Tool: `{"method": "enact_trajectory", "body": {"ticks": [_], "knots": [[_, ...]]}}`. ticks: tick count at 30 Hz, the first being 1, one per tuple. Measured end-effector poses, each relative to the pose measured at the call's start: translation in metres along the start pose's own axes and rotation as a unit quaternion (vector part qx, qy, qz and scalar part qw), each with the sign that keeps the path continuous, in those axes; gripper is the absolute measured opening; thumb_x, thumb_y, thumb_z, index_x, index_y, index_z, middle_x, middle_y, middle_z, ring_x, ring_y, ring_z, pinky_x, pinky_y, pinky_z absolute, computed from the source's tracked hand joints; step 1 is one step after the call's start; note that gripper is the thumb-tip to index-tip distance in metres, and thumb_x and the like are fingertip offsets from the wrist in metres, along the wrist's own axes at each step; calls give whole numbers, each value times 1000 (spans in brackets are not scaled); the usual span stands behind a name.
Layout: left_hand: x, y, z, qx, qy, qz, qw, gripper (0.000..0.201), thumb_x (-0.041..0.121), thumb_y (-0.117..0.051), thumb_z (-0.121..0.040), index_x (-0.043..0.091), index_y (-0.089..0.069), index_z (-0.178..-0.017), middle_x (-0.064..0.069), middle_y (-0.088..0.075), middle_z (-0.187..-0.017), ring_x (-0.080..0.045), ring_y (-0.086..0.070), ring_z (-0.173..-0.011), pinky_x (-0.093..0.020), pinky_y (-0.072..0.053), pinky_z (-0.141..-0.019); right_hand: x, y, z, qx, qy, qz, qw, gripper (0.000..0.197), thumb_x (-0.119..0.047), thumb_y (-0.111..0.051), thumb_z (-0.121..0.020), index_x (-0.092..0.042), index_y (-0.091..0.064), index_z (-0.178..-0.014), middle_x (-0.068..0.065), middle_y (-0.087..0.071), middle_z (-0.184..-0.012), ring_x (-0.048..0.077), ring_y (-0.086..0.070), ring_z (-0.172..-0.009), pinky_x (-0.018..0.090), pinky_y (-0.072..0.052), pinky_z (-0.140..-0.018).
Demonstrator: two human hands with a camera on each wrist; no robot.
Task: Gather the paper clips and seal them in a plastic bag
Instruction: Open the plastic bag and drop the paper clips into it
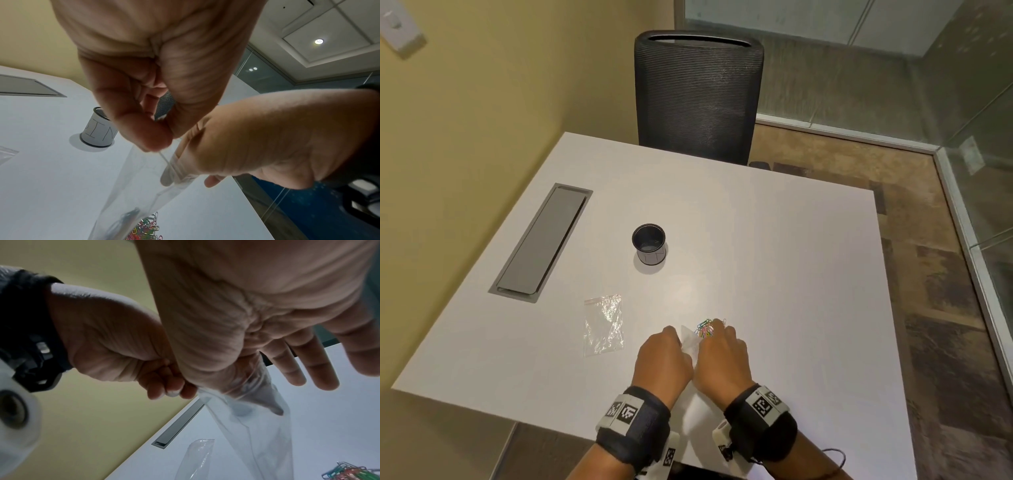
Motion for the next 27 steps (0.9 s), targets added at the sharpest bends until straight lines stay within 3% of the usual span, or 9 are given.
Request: {"method": "enact_trajectory", "body": {"ticks": [4,8,12,15,17,19,20,23,27], "knots": [[-2,0,-4,17,-13,10,1000,8,15,-62,-98,10,-65,-104,-1,-66,-88,-19,-59,-79,-26,-43,-71,2,2,-4,2,-4,-41,999,35,-25,-60,-96,-14,-66,-129,6,-47,-148,28,-47,-135,39,-43,-108],[-11,-1,-11,30,-19,27,999,6,18,-64,-99,13,-66,-99,-1,-70,-85,-18,-62,-77,-25,-44,-68,11,2,-7,25,48,-146,988,35,-21,-58,-99,-16,-72,-130,0,-45,-160,21,-43,-146,38,-39,-120],[-20,3,-17,67,-25,29,997,4,11,-62,-97,11,-66,-95,2,-61,-75,-20,-57,-69,-28,-40,-63,31,9,-6,105,170,-377,904,25,-17,-69,-99,-30,-83,-115,-15,-62,-144,7,-55,-138,25,-47,-113],[-26,9,-22,90,-38,19,995,3,6,-63,-94,7,-66,-93,0,-59,-68,-28,-57,-65,-34,-45,-61,60,7,-12,211,127,-460,853,24,-1,-73,-96,-21,-85,-103,-8,-76,-113,15,-73,-111,27,-58,-92],[-29,13,-26,106,-36,15,994,4,6,-64,-93,7,-67,-95,0,-56,-66,-31,-57,-65,-34,-41,-62,82,-9,-26,217,33,-446,868,19,-2,-74,-95,-18,-83,-101,-6,-78,-106,13,-74,-101,29,-59,-85],[-31,15,-30,117,-33,11,992,7,7,-63,-93,8,-68,-98,0,-56,-65,-28,-52,-64,-32,-37,-63,102,-35,-44,150,-54,-375,913,21,-12,-75,-96,-16,-77,-116,0,-74,-119,19,-72,-111,31,-57,-95],[-32,16,-31,122,-32,11,992,8,8,-63,-93,8,-69,-99,-2,-58,-66,-27,-51,-64,-32,-37,-63,109,-49,-52,99,-78,-334,934,35,-18,-76,-96,-14,-71,-130,3,-69,-131,22,-68,-120,31,-53,-101],[-34,16,-33,131,-39,16,991,10,6,-65,-92,7,-72,-100,-8,-68,-71,-28,-55,-64,-33,-41,-60,107,-78,-74,-7,-77,-219,973,70,-35,-74,-95,-15,-45,-155,8,-49,-151,29,-51,-140,39,-47,-112],[-37,13,-32,140,-59,21,988,9,3,-70,-90,6,-75,-97,-12,-70,-73,-34,-65,-67,-39,-54,-60,84,-94,-93,-14,-72,-145,987,90,-48,-73,-91,-19,-26,-162,7,-34,-158,32,-36,-147,44,-50,-108]]}}
Point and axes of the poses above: each hand's wrist, its own z-axis away from the middle knuckle, its own y-axis out of the back of the hand, x = y × z, the point moved 1 cm from there along -z, towards the middle knuckle
